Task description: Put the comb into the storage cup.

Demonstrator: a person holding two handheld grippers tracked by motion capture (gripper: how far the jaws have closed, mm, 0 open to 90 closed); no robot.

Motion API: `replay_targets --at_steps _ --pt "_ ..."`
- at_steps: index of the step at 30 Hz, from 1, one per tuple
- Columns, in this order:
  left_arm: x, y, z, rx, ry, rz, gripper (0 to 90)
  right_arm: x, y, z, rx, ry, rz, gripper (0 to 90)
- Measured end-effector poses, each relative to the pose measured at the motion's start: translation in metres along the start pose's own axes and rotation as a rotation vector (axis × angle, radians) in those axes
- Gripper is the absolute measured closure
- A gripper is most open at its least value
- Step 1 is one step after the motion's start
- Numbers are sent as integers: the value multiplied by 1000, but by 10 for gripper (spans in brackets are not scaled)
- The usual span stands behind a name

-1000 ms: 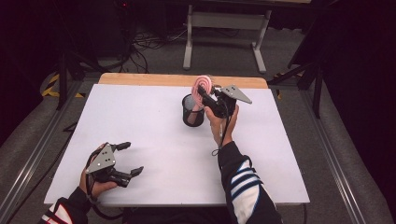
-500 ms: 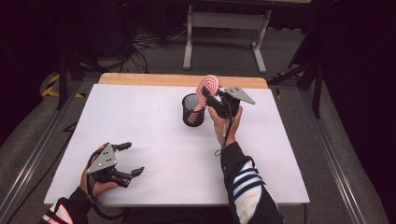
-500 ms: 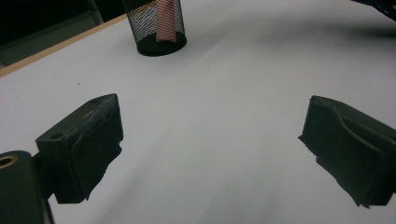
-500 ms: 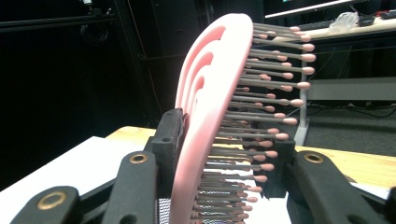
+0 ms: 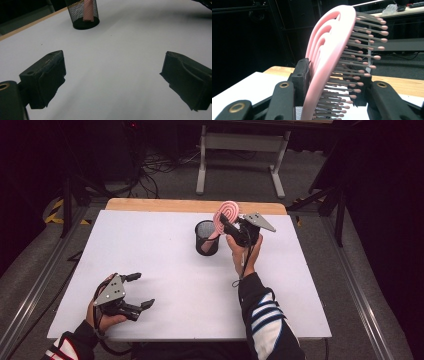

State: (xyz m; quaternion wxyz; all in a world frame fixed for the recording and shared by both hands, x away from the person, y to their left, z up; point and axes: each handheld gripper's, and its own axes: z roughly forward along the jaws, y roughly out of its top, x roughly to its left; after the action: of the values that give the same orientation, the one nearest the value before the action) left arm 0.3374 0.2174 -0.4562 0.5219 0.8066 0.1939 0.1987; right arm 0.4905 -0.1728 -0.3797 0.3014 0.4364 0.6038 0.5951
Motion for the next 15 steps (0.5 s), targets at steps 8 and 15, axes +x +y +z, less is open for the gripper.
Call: replay_targets --at_steps 8,15 --pt "0 0 0 3 -1 2 64 -1 -1 -1 15 -10 -9 559" --pt "0 0 1 4 -1 3 64 -2 0 -4 23 -19 -24 548"
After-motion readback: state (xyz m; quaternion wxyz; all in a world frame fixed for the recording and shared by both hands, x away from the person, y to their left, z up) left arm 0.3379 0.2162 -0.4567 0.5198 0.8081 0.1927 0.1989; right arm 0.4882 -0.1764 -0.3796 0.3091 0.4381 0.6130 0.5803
